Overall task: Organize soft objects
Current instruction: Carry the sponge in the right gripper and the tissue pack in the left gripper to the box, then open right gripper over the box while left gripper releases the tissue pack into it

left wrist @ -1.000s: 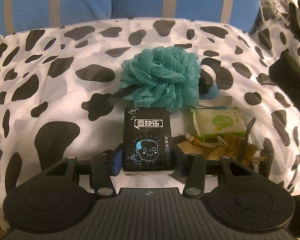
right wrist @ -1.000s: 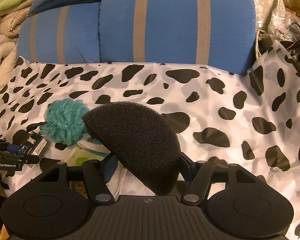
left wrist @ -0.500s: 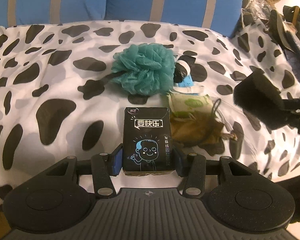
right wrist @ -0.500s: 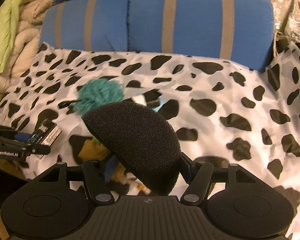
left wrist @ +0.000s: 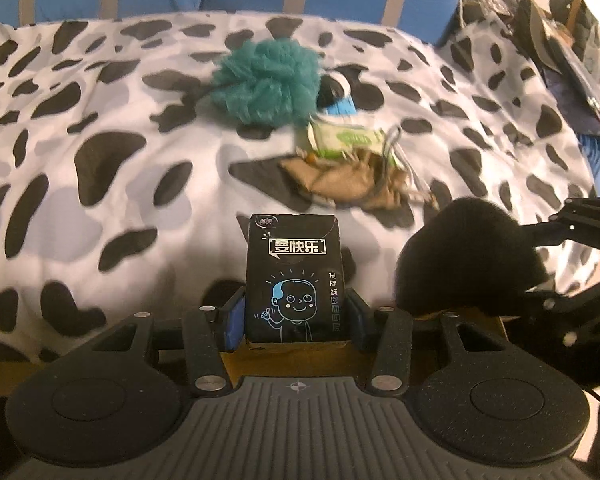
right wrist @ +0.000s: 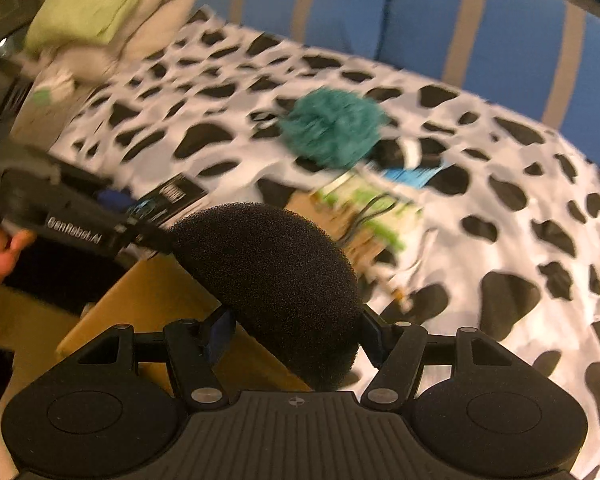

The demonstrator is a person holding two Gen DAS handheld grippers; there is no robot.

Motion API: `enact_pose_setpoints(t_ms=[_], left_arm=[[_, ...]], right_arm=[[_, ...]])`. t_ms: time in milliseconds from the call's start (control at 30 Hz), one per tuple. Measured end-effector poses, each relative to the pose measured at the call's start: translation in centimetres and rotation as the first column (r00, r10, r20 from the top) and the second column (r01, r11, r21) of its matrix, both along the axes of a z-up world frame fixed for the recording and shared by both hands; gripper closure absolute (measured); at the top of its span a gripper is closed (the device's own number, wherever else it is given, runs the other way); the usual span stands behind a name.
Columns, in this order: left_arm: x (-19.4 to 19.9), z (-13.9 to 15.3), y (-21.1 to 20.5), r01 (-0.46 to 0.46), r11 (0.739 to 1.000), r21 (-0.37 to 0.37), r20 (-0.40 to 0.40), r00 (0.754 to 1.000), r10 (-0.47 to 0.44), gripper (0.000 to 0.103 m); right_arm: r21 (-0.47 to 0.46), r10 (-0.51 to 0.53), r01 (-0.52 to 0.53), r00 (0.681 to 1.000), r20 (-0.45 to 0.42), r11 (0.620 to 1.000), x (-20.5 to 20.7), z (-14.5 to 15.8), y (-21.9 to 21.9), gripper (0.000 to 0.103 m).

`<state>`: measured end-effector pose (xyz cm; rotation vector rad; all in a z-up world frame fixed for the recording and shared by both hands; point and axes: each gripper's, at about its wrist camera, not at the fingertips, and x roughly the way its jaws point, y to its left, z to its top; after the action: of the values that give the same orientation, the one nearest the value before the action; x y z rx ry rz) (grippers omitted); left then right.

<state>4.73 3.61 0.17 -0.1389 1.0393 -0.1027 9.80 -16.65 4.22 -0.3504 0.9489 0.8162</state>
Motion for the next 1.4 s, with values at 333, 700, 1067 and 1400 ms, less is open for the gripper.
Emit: enact_pose_setpoints(t_ms=[333, 700, 1067, 1400], left_arm=[[-2.1, -1.1, -2.0, 0.064, 0.998, 0.008, -0.074, 0.995, -0.063, 0.055], [-2.7, -2.4, -2.8, 0.08, 0.996, 0.029, -0.179, 0.981, -0.074, 0.053], [-2.8, -1.6, -2.1, 0.034, 0.999, 0.002, -0.099, 0.994, -0.034, 0.03], [-1.6, -0.7, -0.7, -0.041, 0.998, -0.053, -0.028, 0.999, 0.039, 0.03]], right_arm=[[-0.107, 0.123, -0.136, 0.985, -0.118, 0.985, -4.5, -2.5, 1.6, 0.035], [-0.207, 0.137, -0.165, 0.98, -0.146, 0.964, -5.7, -4.1, 2.4, 0.005], [-0.196, 0.036, -0.055, 0.994, -0.099, 0.979, -5.2, -3.3, 1.5, 0.0], [-0.139, -0.177, 0.17, 0.984, -0.035, 0.976, -3.4, -1.7, 0.0, 0.0]])
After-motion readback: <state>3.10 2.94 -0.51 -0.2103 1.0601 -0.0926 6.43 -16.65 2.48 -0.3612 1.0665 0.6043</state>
